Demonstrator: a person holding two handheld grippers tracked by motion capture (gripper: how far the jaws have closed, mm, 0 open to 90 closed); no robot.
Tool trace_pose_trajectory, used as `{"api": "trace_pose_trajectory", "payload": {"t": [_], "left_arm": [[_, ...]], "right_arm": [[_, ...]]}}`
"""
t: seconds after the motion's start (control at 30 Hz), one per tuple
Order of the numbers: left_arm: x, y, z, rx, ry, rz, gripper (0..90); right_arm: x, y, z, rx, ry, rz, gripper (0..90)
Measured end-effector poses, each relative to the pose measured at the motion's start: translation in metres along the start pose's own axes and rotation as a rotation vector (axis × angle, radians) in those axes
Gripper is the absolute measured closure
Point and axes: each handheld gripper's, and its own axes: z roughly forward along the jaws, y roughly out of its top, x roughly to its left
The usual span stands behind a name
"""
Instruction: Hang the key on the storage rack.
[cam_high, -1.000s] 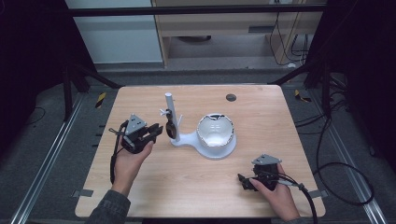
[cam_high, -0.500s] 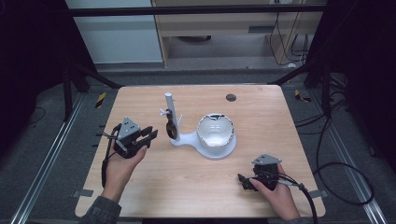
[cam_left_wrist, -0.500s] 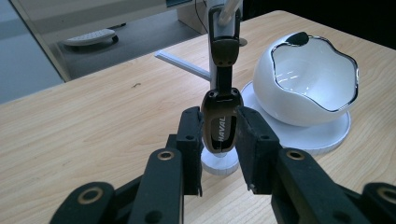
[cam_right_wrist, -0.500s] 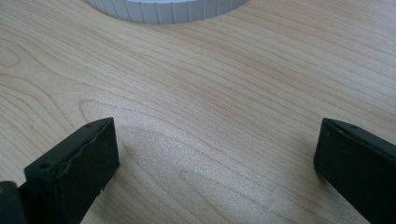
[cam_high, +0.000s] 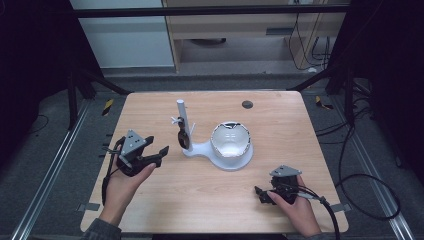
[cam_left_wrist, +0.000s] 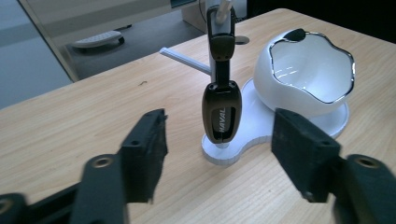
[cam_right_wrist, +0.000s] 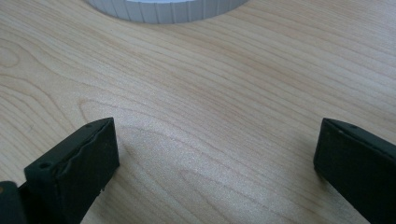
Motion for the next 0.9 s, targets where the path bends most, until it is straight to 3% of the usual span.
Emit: {"api": "trace_pose_trajectory", "payload": {"t": [0.1, 0.23, 0.6, 0.9], "left_arm": [[0.001, -0.001, -0.003, 0.011, -0.002, 0.002, 19.7], [0.003, -0.005, -0.008, 0.033, -0.002, 0.006, 12.3], [0.015, -0.022, -0.018, 0.083, 0.018, 0.009, 7.8], [0.027, -0.037, -0.017, 0.160, 0.039, 0.027, 5.8]], "right_arm": [[0.000, 0.000, 0.000, 0.000, 0.000, 0.000, 0.5], [0.000, 0.000, 0.000, 0.000, 0.000, 0.000, 0.5], [0.000, 0.000, 0.000, 0.000, 0.000, 0.000, 0.5], [0.000, 0.000, 0.000, 0.000, 0.000, 0.000, 0.5]]}}
